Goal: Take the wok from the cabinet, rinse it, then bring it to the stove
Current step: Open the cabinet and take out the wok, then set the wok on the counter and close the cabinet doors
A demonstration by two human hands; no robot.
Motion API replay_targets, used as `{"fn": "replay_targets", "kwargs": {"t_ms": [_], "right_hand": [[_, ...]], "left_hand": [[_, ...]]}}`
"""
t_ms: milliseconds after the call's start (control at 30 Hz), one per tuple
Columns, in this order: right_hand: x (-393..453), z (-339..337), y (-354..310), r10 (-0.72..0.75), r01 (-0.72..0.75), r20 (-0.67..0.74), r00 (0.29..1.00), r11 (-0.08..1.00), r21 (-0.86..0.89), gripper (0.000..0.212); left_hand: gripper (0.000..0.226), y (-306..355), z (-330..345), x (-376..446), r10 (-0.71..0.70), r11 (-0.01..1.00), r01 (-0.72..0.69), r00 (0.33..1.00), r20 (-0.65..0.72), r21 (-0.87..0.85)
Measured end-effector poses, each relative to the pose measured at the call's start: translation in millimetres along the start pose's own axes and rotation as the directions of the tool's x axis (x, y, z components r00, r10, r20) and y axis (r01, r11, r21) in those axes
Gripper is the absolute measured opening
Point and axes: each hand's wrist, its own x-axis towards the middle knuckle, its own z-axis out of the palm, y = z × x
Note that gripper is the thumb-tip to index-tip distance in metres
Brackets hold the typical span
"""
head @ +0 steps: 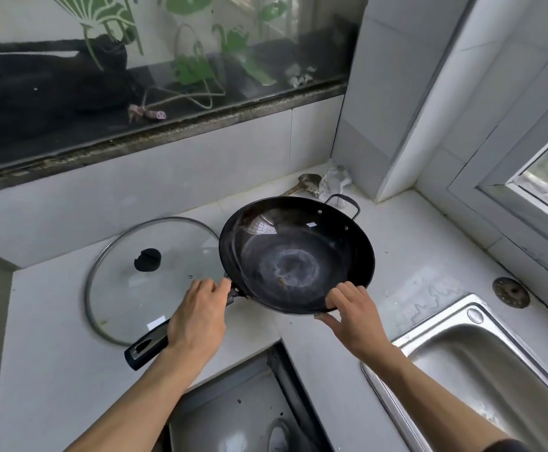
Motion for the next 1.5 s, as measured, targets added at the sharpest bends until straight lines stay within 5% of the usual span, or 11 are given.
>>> {"fn": "replay_targets", "kwargs": {"t_ms": [567, 867, 1000, 1100, 1267, 1500], "right_hand": [[-20, 26, -20, 0.136, -0.136, -0.006, 0.991, 0.990, -0.038, 0.044], [-54, 16, -70, 0.351, -0.347, 0.020, 0.936, 0.932, -0.102, 0.063], [-90, 27, -110, 0.375, -0.369, 0.051, 0.926, 0.924, -0.098, 0.051], [-125, 40, -142, 0.428, -0.412, 0.205, 0.880, 0.904, -0.116, 0.045], [-180, 62, -175, 0.495, -0.471, 0.403, 0.770, 0.867, -0.163, 0.057], [-216, 81, -172, 0.522, -0.449, 0.455, 0.722, 0.853, -0.265, 0.073]], "left_hand": [[0.036, -13, 54, -22, -0.056, 0.992, 0.066, 0.994, 0.096, -0.109], [0.048, -33, 48, -48, 0.089, 0.995, -0.088, 0.995, 0.037, -0.038], [0.041, -40, 44, -77, 0.196, 0.975, -0.203, 0.977, -0.083, -0.086], [0.032, -41, 47, -104, 0.319, 0.927, -0.339, 0.938, -0.136, -0.162], [0.030, -38, 68, -142, 0.415, 0.889, -0.401, 0.910, 0.020, -0.219], [0.036, -22, 120, -167, 0.393, 0.860, -0.273, 0.893, 0.217, -0.432]]}}
